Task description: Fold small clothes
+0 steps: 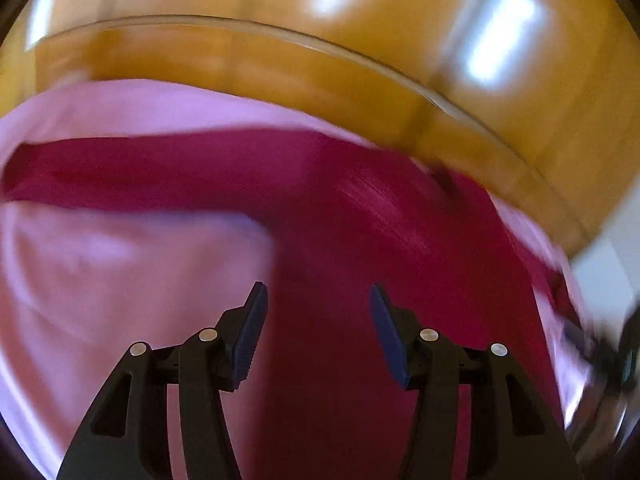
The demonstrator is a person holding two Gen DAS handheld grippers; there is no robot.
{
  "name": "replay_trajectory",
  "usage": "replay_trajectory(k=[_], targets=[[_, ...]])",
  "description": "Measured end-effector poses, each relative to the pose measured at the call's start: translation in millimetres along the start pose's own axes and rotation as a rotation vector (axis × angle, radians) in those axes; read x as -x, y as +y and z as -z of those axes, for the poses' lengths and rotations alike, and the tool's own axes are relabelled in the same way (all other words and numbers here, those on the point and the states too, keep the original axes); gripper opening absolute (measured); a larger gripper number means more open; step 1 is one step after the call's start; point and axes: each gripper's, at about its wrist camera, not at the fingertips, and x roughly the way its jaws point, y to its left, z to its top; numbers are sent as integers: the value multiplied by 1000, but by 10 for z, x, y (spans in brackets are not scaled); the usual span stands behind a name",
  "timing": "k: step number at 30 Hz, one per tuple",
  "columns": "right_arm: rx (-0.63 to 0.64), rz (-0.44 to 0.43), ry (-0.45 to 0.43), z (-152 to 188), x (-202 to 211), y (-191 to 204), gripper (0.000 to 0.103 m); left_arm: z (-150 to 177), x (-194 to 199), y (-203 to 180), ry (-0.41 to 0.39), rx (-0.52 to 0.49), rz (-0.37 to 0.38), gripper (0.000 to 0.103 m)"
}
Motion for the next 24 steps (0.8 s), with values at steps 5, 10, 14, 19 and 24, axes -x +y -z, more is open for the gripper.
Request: replay_trajectory(k=[5,10,14,19,24], targets=[[161,402,-73,-317,-117,-580,66,365,-248,-385,102,-89,4,52],[360,482,-11,-457,-553,-637,61,458,-346,-440,116,-128,-41,52],[428,484,61,-532,-841,-690,13,502,-347,-488,118,-153,-71,54],[172,393,-48,-944,-391,-1057,8,531,-347,-508,117,-171,-100,56],[-172,261,-73,-1525,-165,-1727,13,567,-326,-520,116,-172,-121,59]])
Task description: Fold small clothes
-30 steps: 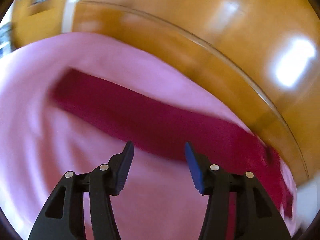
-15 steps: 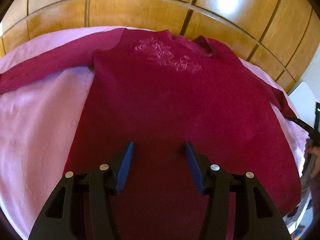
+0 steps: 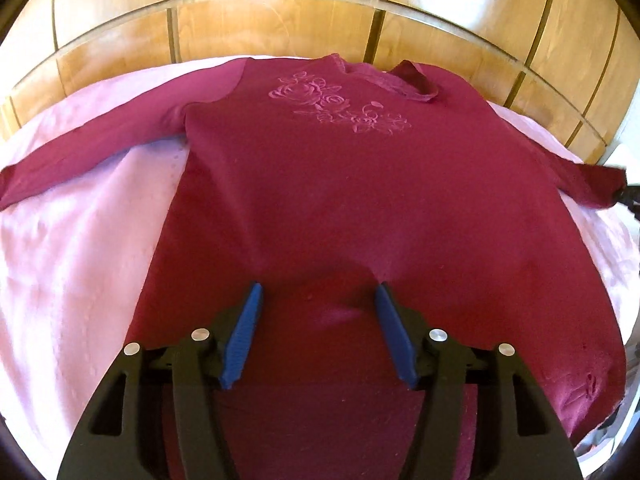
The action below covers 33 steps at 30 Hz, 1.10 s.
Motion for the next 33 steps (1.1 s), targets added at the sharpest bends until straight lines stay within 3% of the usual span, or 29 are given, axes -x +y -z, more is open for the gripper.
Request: replay_trajectory(k=[1,3,4,6,9,12,14,17,18,19,20,24,25,30,32,33], targets=[[-43,3,1,-94,-35,-78,42,-7,-8,-11,3,0,-4,59],[-112,41,-42,-231,-27,-241,85,-13,-8,-17,6,4,-7,59],[-157,62,-76,-266,1,-314,86,-13,-3,-17,7,7,-9,59],[-212,21,-66,-220,-11,-417,86,-3,5,-11,6,12,-9,59],[-221,-66,19,30,-94,-393,85,8,1,-18,2,13,-13,59],[-271,-175,127,354,-277,-288,75,2,-5,-32,7,3,-15,61],[-302,-195,147,433,-413,-211,74,-4,-6,-33,10,2,-16,61],[-284,-150,123,362,-592,-29,70,2,0,-32,7,7,-17,61],[-256,-122,129,293,-644,40,47,8,2,-35,4,8,-19,61],[-228,-94,138,240,-725,73,14,12,3,-32,2,8,-18,61],[-191,-52,148,194,-792,120,6,17,5,-29,0,11,-17,61],[-66,16,20,54,-472,183,5,24,29,5,10,14,-2,61],[-45,70,5,36,-433,146,5,28,33,16,11,16,3,61],[-67,118,112,209,-642,-61,7,30,39,53,10,25,19,61],[-96,90,106,270,-632,-102,17,26,53,74,15,24,29,61],[-114,69,109,275,-627,-97,26,20,74,99,23,27,41,61]])
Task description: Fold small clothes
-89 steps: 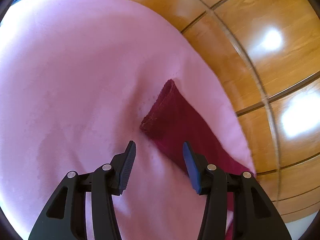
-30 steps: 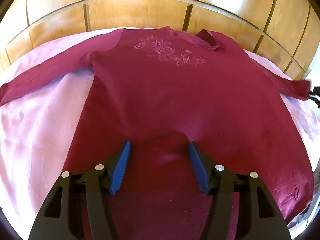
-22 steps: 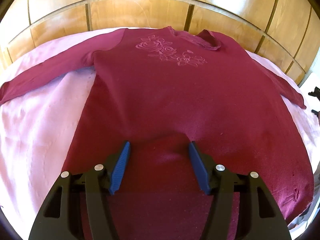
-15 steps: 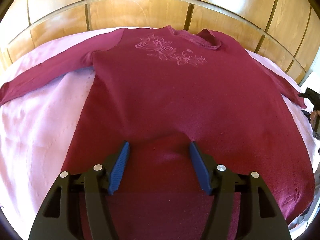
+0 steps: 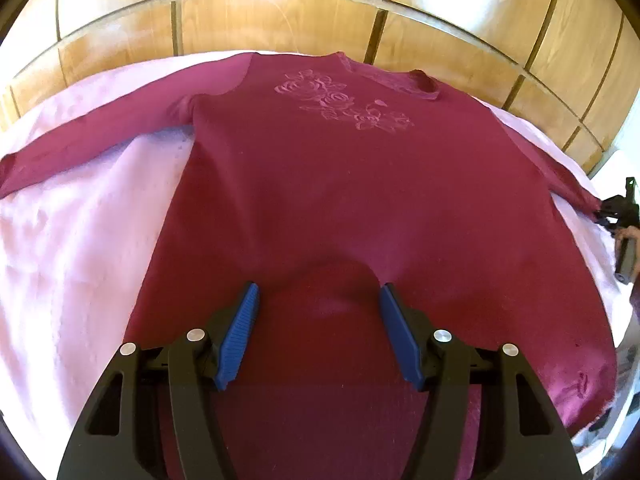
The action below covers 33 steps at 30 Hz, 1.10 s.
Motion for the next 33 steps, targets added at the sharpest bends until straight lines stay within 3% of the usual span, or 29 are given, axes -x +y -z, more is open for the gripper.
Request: replay_trajectory(k=[1,3,8,12,14,17,20,21,22,23,25,30,33], targets=[[-9,-21,5,33,40,-17,41,-3,29,32,7,7,12,61],[21,-66,6,116,153,49,52,-1,127,131,14,36,30,61],[178,-247,87,626,584,261,52,115,412,531,1,160,55,61],[319,-433,201,1233,854,570,53,310,621,700,-13,147,3,61],[396,-500,275,1604,945,727,54,411,670,765,-5,154,23,61],[509,-500,339,2060,1017,893,57,521,674,816,15,146,52,61],[564,-500,347,2286,1112,954,56,612,697,802,4,104,45,61],[580,-491,344,2333,1133,965,49,633,705,790,2,94,54,55],[601,-475,337,2352,1127,995,36,638,696,783,6,85,63,34],[627,-453,330,2395,1139,1023,31,646,677,773,16,73,70,23],[641,-442,325,2444,1178,1039,8,663,651,759,21,46,63,11],[676,-436,285,2471,1376,978,6,679,767,948,26,132,163,8],[677,-404,335,2549,1246,865,6,825,766,1043,65,182,194,8]])
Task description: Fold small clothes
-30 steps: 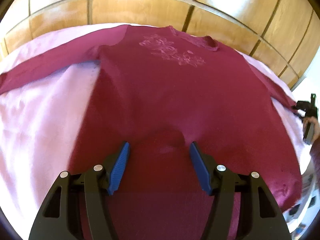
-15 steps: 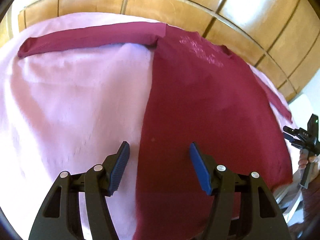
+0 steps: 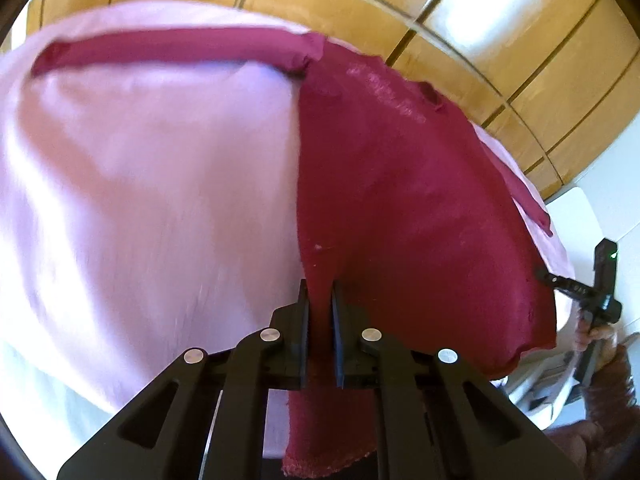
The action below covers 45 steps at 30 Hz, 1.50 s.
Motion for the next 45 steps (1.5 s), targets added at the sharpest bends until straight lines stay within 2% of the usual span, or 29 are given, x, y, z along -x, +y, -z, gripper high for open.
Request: replay_trajectory(k=[5,6,7,9,14,15,16,17,19,22,27,29,32,36,39,42,45], targets=[[-73,-72,-9,30,9,-163,10,17,34,106,18,62,26,10],[-75,-85,-9,24,37,-190,16,-12,46,99,18,62,21,12],[-83,-100,-11,11,50,-194,33,-33,70,83,9,52,8,15],[-113,-91,-59,-9,176,-309,51,-59,130,57,-19,35,-32,15],[-301,-58,-200,-319,440,-938,51,-196,299,-9,-125,9,-106,17],[-378,-52,-242,-408,487,-1161,51,-248,312,-65,-145,-6,-117,24],[-422,-53,-263,-448,511,-1287,51,-297,317,-123,-167,-16,-122,46],[-517,-58,-305,-552,528,-1547,51,-331,319,-155,-185,-22,-124,60],[-626,-55,-345,-661,549,-1860,50,-403,272,-292,-209,-51,-127,61],[-781,-5,-404,-884,507,-2350,50,-490,104,-465,-184,-84,-114,61],[-911,37,-424,-1128,354,-2858,49,-539,-140,-703,-125,-121,-106,61],[-944,68,-448,-1239,295,-2938,49,-551,-217,-770,-103,-141,-114,61],[-930,130,-449,-1426,273,-3054,44,-550,-297,-846,-68,-163,-112,61],[-846,235,-415,-1596,327,-3175,9,-605,-437,-945,-33,-182,-111,61],[-759,244,-445,-1744,438,-3012,7,-650,-506,-1016,-28,-201,-108,61],[-627,179,-480,-1961,533,-2609,6,-690,-579,-1035,-18,-198,-88,61],[-463,90,-491,-2190,607,-1998,6,-729,-652,-1037,-3,-189,-69,61]])
